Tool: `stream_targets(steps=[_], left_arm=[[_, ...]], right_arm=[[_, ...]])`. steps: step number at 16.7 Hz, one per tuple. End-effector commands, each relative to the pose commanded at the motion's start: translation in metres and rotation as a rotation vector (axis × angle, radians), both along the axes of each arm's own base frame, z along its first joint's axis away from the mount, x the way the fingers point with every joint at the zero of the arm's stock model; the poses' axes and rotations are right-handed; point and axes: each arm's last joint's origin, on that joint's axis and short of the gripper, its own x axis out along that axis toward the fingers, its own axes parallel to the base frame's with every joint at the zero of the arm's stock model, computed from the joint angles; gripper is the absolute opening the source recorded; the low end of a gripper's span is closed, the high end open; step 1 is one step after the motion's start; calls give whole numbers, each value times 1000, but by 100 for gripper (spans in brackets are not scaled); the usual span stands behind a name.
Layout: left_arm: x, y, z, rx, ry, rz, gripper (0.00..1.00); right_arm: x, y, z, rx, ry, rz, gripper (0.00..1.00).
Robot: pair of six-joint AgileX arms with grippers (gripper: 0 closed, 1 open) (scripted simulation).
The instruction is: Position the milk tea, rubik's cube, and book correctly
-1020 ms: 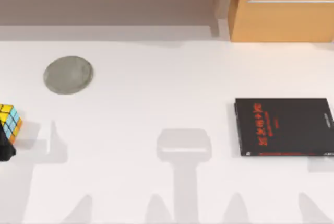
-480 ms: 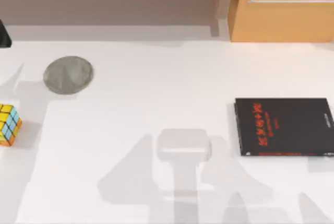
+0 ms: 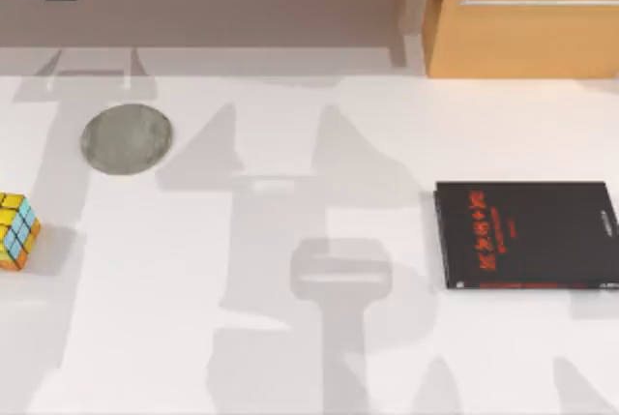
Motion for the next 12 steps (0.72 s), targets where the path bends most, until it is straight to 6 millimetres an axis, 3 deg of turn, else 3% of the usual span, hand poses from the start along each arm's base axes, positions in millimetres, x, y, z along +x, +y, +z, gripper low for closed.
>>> stream_targets(steps=[4,12], left_arm=[[29,0,-18,1,-10,-2,100],[39,0,-20,1,-9,-1,100]], right_arm=[[0,0,0,0,0,0,100],[0,0,0,0,0,0,100]])
